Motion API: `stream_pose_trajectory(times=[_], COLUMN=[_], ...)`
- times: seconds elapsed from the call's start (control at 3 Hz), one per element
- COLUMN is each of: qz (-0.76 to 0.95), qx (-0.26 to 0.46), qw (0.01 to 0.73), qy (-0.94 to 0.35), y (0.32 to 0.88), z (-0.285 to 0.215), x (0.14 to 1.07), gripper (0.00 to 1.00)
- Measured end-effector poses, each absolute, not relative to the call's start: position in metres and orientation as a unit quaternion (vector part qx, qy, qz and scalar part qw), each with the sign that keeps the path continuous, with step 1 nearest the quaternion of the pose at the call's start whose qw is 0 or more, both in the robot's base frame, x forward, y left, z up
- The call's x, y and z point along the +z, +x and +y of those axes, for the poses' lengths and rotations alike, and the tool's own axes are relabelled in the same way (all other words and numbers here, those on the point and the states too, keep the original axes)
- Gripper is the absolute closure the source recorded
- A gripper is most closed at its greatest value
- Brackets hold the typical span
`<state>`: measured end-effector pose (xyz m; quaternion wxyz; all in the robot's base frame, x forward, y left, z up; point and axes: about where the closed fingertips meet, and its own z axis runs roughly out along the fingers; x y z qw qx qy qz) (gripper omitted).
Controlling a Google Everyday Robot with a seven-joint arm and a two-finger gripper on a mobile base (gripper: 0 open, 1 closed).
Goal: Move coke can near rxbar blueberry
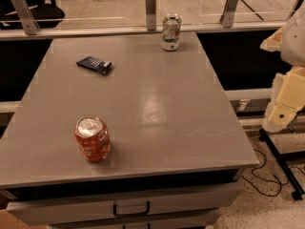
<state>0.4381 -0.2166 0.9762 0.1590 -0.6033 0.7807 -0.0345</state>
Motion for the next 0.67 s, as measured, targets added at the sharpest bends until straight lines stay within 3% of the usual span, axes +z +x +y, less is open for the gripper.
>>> stream_pose_trajectory(times=[0.67], qz=[0.766], qx=[-0.006], qw=[0.174], qy=[-0.619], y=[0.444], z=[-0.203], x=[0.969], gripper=[0.0])
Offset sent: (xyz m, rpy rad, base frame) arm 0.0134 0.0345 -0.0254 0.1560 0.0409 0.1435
